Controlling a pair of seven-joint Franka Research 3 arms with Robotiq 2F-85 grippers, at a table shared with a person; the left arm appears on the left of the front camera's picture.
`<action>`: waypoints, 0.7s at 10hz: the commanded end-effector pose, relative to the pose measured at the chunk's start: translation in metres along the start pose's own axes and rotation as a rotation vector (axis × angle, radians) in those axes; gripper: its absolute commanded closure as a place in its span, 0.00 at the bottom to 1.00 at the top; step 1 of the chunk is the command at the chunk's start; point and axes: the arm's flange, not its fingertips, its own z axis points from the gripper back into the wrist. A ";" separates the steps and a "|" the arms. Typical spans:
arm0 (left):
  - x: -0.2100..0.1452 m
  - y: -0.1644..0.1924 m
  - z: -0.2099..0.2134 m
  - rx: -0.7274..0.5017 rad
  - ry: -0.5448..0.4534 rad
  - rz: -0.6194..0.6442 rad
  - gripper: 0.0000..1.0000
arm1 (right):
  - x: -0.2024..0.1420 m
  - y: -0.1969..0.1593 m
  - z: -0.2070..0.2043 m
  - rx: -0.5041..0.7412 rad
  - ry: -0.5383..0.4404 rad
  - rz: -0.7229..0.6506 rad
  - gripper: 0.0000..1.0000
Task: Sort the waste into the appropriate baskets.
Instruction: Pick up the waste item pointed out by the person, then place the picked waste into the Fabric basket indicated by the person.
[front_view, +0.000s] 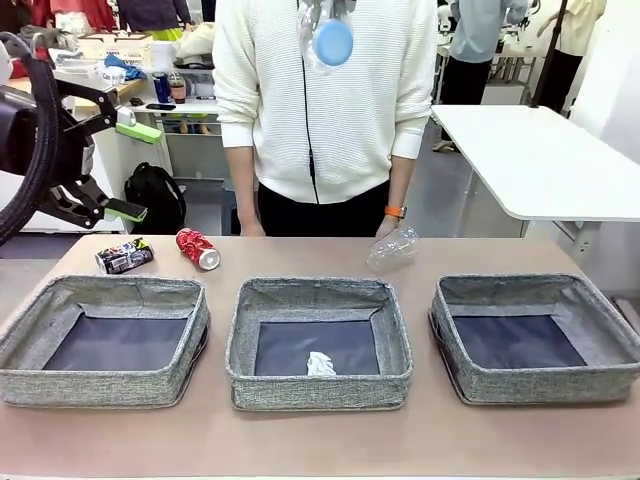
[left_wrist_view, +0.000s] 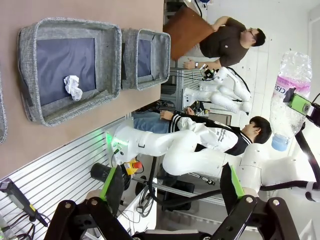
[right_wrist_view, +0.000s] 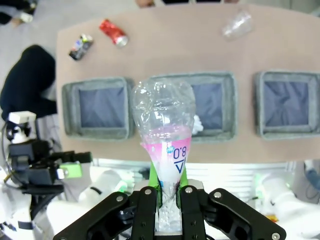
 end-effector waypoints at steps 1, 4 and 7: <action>0.000 -0.001 0.001 -0.023 0.001 -0.014 0.00 | 0.000 -0.001 -0.001 -0.004 -0.001 -0.006 0.86; 0.000 -0.001 0.001 -0.023 0.001 -0.014 0.00 | 0.000 -0.001 -0.001 -0.004 -0.001 -0.006 0.86; 0.000 -0.001 0.001 -0.023 0.001 -0.014 0.00 | 0.000 -0.001 -0.001 -0.004 -0.001 -0.006 0.86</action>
